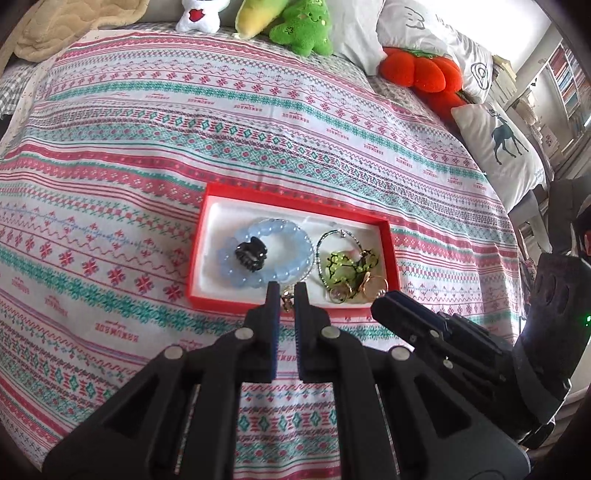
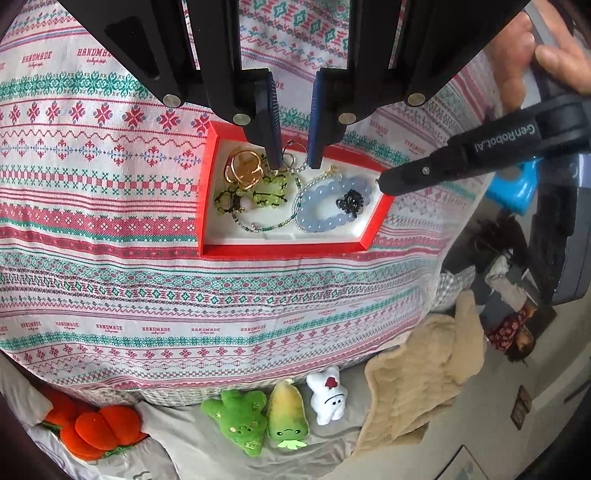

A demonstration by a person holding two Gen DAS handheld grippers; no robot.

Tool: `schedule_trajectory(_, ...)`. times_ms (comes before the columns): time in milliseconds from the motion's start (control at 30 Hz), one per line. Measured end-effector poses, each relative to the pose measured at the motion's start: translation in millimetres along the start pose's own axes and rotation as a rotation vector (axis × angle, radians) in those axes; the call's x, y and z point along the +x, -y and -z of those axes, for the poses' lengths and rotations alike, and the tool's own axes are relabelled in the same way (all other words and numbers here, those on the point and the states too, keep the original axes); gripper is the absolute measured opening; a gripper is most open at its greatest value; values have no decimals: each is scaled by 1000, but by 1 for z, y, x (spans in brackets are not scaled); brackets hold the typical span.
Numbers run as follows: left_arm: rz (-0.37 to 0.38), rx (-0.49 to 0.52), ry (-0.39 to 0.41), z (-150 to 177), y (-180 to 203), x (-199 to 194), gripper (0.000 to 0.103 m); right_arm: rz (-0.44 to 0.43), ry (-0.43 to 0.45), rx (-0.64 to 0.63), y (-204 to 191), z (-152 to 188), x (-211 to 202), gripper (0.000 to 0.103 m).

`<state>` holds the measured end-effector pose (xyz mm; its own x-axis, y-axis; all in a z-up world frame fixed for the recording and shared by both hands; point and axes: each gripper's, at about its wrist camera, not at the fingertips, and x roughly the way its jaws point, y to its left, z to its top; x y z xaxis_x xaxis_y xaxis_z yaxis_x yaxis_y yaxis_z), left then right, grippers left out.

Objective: Organize jewelry
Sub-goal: 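Carry both earrings into the red box and open both tools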

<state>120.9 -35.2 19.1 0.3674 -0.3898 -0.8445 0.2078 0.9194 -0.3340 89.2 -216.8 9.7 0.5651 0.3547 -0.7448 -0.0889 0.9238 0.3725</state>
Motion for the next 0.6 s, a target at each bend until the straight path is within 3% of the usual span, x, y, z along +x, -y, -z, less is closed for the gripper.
schedule_trajectory(600,-22,29,15,-11,-3,30,8,146,50,-106,-16,-4,26,14)
